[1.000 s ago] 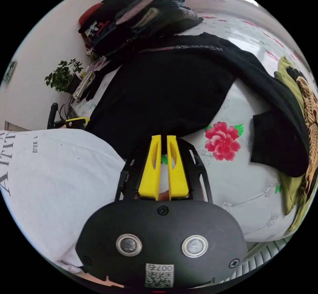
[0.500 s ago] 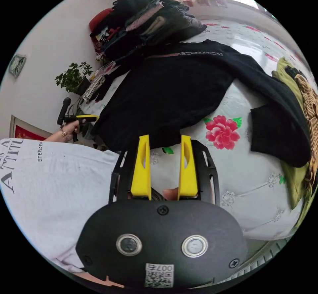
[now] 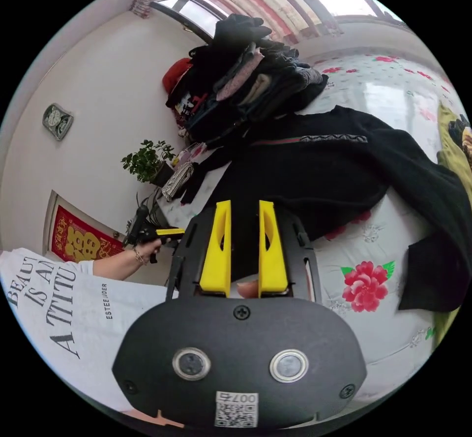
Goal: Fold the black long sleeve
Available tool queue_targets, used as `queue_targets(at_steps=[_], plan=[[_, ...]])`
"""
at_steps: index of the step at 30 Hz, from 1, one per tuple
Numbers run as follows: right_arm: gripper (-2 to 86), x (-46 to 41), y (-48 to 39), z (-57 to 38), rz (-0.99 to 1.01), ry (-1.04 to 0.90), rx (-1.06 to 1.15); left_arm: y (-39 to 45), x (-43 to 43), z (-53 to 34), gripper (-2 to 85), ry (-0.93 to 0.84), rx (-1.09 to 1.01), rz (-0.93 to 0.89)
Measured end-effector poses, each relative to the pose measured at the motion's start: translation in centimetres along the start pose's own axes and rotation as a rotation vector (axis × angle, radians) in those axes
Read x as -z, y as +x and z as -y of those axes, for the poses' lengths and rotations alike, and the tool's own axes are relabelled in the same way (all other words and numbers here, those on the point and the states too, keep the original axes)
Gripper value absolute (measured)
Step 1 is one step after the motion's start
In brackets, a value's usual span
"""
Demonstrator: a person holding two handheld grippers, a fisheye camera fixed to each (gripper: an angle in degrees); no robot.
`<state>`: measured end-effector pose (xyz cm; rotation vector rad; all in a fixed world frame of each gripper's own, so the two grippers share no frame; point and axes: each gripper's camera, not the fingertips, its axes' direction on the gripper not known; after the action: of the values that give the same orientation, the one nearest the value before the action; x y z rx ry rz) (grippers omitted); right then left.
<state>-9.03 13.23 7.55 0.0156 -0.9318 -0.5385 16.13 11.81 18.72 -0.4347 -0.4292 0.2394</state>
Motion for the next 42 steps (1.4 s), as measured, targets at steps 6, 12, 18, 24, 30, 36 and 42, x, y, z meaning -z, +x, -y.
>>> queue_targets(at_steps=[6,12,18,24,30,36,42], plan=[[7.3,-2.3,1.1,-4.8,-0.215,-0.234,0.016,0.0,-0.3,-0.4,-0.8,0.030,-0.002,-0.011],[7.6,-5.4,-0.4,-2.9,-0.366,-0.296,0.145,0.5,-0.6,-0.8,-0.8,0.048,-0.022,0.017],[2.9,-10.2,-2.4,0.7,-0.346,-0.478,0.207,0.2,-0.9,-1.0,-0.8,0.042,-0.041,0.013],[1.0,-1.6,-5.6,-1.9,0.050,-0.488,0.178,-0.5,-1.1,-1.7,-0.7,0.023,-0.070,0.055],[4.0,3.1,-2.3,-4.8,-0.239,-0.361,-0.075,-1.4,-0.8,-4.6,-0.6,0.081,-0.047,-0.013],[8.4,10.1,5.7,-3.1,-0.519,0.205,-0.556,-4.1,0.0,-6.9,-0.6,0.176,0.069,-0.092],[9.1,6.8,11.4,-0.5,-0.774,-0.027,-0.731,-10.3,-0.2,-9.0,0.9,0.207,0.295,-0.127]])
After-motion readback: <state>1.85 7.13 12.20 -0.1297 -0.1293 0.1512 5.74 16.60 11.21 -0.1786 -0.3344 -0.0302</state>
